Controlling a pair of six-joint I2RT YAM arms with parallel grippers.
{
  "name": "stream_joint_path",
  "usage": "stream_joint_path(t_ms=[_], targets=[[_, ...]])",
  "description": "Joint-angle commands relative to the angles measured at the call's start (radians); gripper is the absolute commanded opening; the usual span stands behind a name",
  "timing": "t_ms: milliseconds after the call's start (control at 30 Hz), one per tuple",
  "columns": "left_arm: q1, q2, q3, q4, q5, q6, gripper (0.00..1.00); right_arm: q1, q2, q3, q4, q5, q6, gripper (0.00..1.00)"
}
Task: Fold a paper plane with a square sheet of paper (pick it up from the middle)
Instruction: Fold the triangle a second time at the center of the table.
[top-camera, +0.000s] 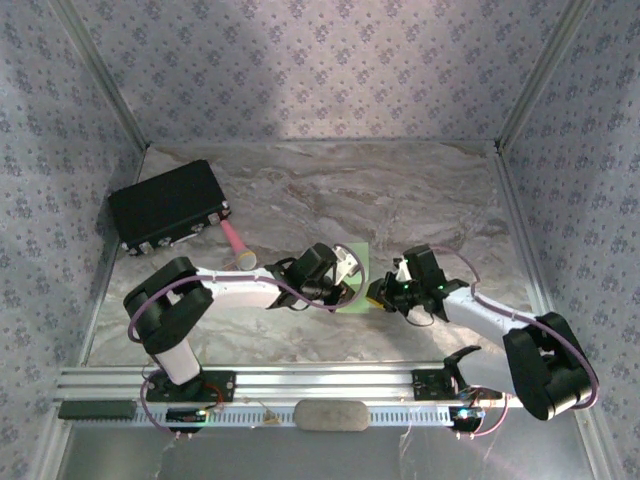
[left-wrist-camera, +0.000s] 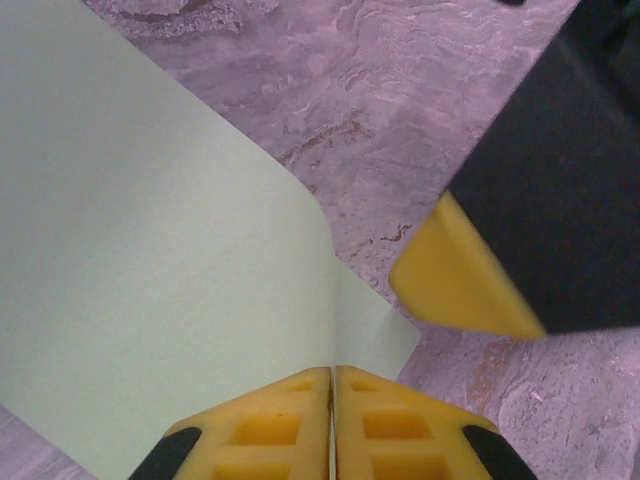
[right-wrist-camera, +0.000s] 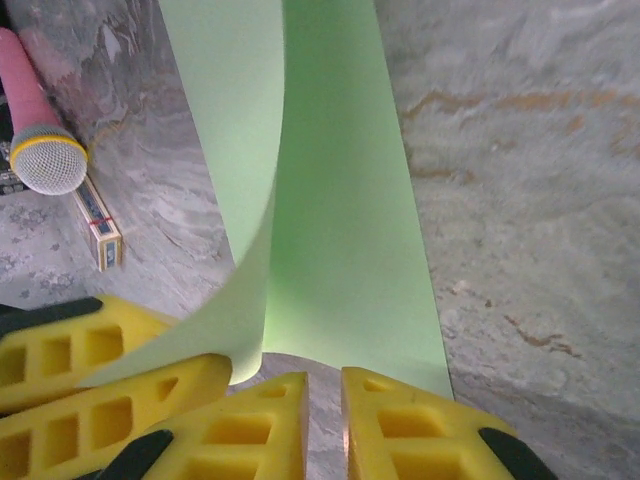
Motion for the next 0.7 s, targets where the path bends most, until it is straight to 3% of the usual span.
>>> stream_joint_path(t_ms=[0, 233, 667], targets=[[0.006, 0.005, -0.008, 0.005, 0.029, -0.012, 0.11, 0.029, 0.009, -0.009, 0.089, 0.023, 0.061, 0.15], [0.017, 0.003, -0.005, 0.0, 0.036, -0.013, 0.17, 0.083, 0.051, 0.002, 0.178, 0.102, 0.159, 0.12], [0.033, -0.022, 0.006, 0.014, 0.074, -0.028, 0.22, 0.08, 0.073, -0.014, 0.212, 0.094, 0.17, 0.12]])
